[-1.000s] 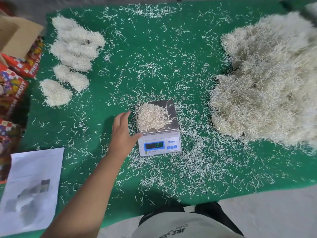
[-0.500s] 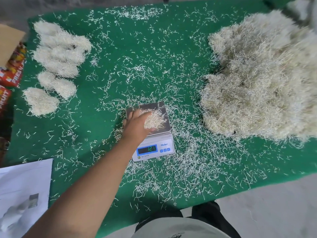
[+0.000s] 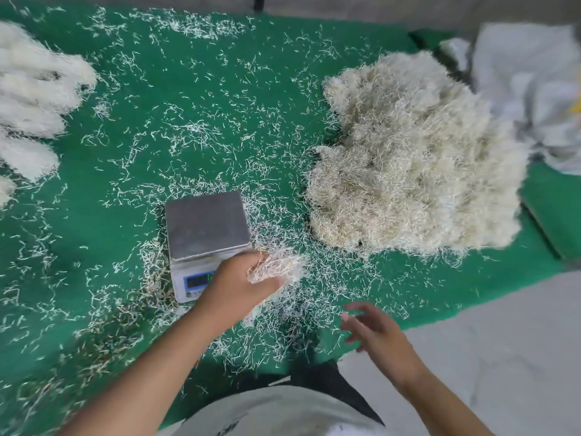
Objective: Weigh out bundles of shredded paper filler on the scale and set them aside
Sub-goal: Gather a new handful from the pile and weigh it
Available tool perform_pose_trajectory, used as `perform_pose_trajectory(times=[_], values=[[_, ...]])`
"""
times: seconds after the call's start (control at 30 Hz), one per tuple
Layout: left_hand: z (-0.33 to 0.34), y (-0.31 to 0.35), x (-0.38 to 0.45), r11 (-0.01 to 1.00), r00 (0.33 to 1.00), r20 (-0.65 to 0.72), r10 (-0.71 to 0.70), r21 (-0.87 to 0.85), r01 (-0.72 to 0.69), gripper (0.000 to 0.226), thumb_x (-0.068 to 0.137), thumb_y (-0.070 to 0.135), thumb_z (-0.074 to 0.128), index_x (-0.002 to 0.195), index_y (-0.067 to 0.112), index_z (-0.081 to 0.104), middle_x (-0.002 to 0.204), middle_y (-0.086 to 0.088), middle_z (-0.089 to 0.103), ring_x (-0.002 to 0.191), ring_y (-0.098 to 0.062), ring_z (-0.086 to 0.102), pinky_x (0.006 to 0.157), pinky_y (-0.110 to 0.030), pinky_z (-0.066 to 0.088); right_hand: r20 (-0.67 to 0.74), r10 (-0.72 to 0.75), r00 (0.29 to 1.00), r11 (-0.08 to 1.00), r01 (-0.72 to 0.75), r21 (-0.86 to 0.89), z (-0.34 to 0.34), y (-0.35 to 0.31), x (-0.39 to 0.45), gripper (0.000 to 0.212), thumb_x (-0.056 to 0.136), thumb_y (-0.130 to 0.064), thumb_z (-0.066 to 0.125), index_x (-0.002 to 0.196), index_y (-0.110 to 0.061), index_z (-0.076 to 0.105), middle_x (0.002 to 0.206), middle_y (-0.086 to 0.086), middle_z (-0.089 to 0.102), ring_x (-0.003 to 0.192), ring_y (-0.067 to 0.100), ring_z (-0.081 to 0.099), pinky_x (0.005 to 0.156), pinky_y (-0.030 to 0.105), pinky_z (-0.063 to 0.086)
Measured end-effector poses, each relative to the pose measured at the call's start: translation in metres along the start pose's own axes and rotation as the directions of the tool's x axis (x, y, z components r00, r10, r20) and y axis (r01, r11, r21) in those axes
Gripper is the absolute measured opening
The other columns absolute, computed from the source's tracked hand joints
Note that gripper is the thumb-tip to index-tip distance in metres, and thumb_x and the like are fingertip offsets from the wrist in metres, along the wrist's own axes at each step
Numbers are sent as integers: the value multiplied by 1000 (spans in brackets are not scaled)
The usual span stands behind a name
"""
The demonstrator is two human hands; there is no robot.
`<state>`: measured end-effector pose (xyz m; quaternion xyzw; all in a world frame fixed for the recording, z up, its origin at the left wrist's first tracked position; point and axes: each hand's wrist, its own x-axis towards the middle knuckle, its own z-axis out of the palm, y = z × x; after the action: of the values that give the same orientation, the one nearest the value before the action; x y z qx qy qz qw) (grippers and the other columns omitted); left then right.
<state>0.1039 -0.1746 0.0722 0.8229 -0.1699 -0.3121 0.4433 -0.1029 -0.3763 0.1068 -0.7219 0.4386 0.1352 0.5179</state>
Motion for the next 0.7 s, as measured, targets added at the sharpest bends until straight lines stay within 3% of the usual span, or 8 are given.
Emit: perform_pose_trajectory(times=[0.07, 0.13, 0.2, 0.27, 0.37, 0.47, 0.57, 0.7], values=[[4, 12, -18, 997, 999, 38, -30, -74, 33, 86, 79, 62, 80, 151, 29, 48, 136, 26, 42, 117, 9, 41, 92, -19, 34, 113, -150, 982, 987, 155, -35, 8, -35, 2, 57, 80, -82, 67, 128, -52, 56, 106, -14, 76, 89, 6, 76, 76, 27, 58], [7, 22, -30, 993, 998, 55, -32, -110, 38, 90, 77, 66, 78, 153, 31, 45, 146, 24, 41, 122, 6, 40, 93, -21, 35, 160, -232, 960, 967, 245, -68, 22, -60, 5, 69, 78, -89, 64, 135, -57, 42, 106, -11, 76, 88, 5, 75, 76, 23, 57], [8, 26, -36, 989, 998, 49, -44, -136, 51, 90, 79, 63, 77, 155, 29, 43, 158, 12, 42, 127, 2, 38, 98, -25, 34, 150, -327, 933, 939, 339, -62, 31, -78, 5, 66, 87, -75, 67, 140, -39, 49, 93, -4, 78, 78, 8, 75, 72, 29, 59], [5, 28, -39, 984, 995, 57, -83, -151, 91, 97, 75, 65, 78, 156, 26, 41, 160, 4, 42, 126, 0, 39, 99, -26, 34, 102, -397, 912, 917, 399, 1, 34, -84, 6, 31, 98, -45, 72, 101, -14, 67, 73, 3, 72, 63, 16, 67, 60, 38, 54], [1, 28, -42, 990, 986, 122, -118, -68, 127, 113, 69, 80, 70, 160, 24, 33, 165, 2, 35, 138, -9, 40, 104, -29, 35, 66, -404, 912, 913, 399, 82, 35, -85, 10, 34, 101, -23, 71, 84, 4, 60, 63, 4, 65, 56, 17, 58, 54, 40, 48], [1, 31, -45, 983, 974, 140, -180, -14, 183, 116, 72, 87, 63, 161, 22, 28, 168, 2, 30, 148, -18, 37, 110, -33, 35, 46, -404, 914, 915, 402, 45, 35, -87, 13, 33, 102, -24, 70, 82, 1, 61, 60, 0, 64, 49, 14, 46, 45, 32, 39], [2, 38, -43, 974, 969, 108, -223, 59, 217, 116, 73, 91, 57, 160, 18, 31, 167, -1, 33, 147, -20, 40, 101, -30, 35, 9, -434, 901, 900, 434, -45, 33, -92, 22, 32, 103, -23, 68, 81, -2, 60, 57, -1, 60, 46, 11, 39, 41, 30, 33], [0, 44, -41, 957, 964, 44, -262, 142, 253, 118, 70, 96, 52, 157, 17, 37, 163, -1, 40, 141, -20, 47, 98, -32, 40, 12, -581, 814, 767, 551, -329, 31, -99, 30, 32, 103, -20, 67, 76, -9, 54, 60, 7, 54, 49, 10, 34, 44, 25, 29]])
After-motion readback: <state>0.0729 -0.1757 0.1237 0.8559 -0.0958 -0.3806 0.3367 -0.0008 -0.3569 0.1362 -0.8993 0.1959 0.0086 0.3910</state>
